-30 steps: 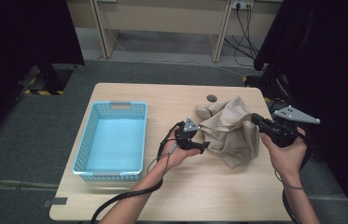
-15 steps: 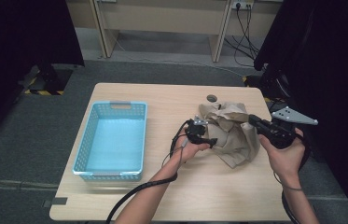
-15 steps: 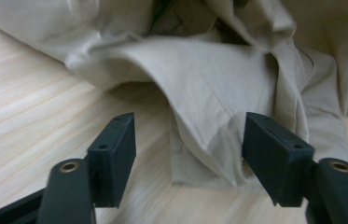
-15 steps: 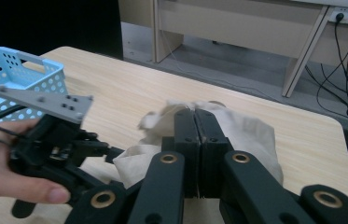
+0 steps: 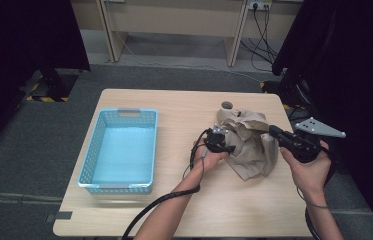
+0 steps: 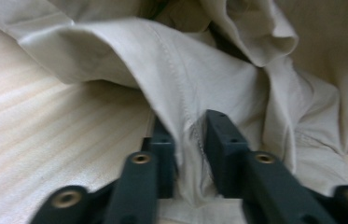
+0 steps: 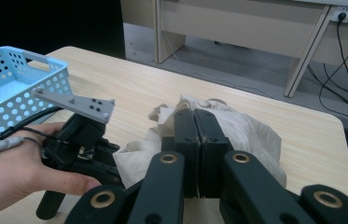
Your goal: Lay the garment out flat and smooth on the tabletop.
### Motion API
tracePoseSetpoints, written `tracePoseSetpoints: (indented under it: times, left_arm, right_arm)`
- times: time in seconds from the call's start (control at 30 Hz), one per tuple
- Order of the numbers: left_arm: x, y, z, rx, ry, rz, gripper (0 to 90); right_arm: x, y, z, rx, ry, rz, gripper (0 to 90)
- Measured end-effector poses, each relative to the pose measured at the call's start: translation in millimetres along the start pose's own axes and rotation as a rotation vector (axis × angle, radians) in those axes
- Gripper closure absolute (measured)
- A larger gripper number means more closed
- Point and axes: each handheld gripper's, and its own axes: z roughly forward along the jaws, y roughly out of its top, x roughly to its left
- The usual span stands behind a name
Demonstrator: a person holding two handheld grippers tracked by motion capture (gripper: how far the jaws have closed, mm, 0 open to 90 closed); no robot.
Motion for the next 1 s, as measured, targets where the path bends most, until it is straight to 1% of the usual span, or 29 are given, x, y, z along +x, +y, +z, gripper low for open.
tracePoseSetpoints:
  times: [0.07, 0.13, 0.23, 0.33, 0.4, 0.5, 0.57, 0.67, 0.8, 0.87, 0.9, 0.93, 0.97, 1.0]
  left_arm:
    - [0.1, 2.7, -5.0, -0.010, -0.010, 0.025, 81.5]
    - [-0.2, 5.8, -11.3, -0.002, -0.012, 0.066, 85.8]
    - [2.5, 10.7, -22.9, -0.001, 0.004, 0.096, 87.5]
    - [8.1, 15.4, -36.4, -0.021, 0.025, 0.099, 87.5]
    - [12.4, 18.7, -47.3, -0.036, 0.046, 0.113, 87.4]
    - [20.8, 22.8, -64.3, -0.058, 0.079, 0.120, 87.3]
    - [26.1, 24.7, -74.6, -0.070, 0.100, 0.119, 87.3]
    - [30.3, 26.9, -85.6, -0.082, 0.114, 0.125, 87.1]
    - [30.6, 29.4, -94.2, -0.096, 0.118, 0.142, 86.8]
    - [29.7, 29.3, -96.5, -0.094, 0.114, 0.146, 86.6]
    - [28.7, 28.7, -96.8, -0.090, 0.111, 0.152, 86.5]
    - [27.2, 28.0, -96.7, -0.089, 0.107, 0.155, 86.4]
    - [25.6, 27.2, -96.3, -0.086, 0.102, 0.163, 86.1]
    - [23.6, 26.4, -95.6, -0.081, 0.097, 0.166, 85.9]
  right_arm:
    - [-2.9, -1.1, -1.2, 0.001, -0.009, 0.007, 89.1]
    - [-8.4, -2.3, -2.9, -0.003, -0.022, 0.019, 89.1]
    - [-19.5, -3.7, -8.1, -0.018, -0.051, 0.046, 89.1]
    - [-31.3, -5.2, -14.7, -0.031, -0.086, 0.073, 89.1]
    - [-40.8, -8.0, -19.7, -0.037, -0.113, 0.092, 89.1]
    - [-55.8, -15.8, -27.8, -0.032, -0.155, 0.128, 89.1]
    - [-64.5, -23.9, -31.8, -0.020, -0.173, 0.146, 89.1]
    - [-71.4, -38.0, -34.6, 0.012, -0.185, 0.161, 89.1]
    - [-76.1, -62.5, -34.5, 0.091, -0.184, 0.174, 89.0]
    - [-80.2, -73.0, -34.0, 0.156, -0.172, 0.191, 88.8]
    - [-82.1, -77.5, -33.3, 0.199, -0.159, 0.196, 87.7]
    - [-83.4, -81.1, -32.9, 0.236, -0.156, 0.186, 84.1]
    - [-83.2, -82.7, -33.2, 0.270, -0.163, 0.168, 78.2]
    - [-82.5, -82.1, -35.1, 0.280, -0.173, 0.150, 73.6]
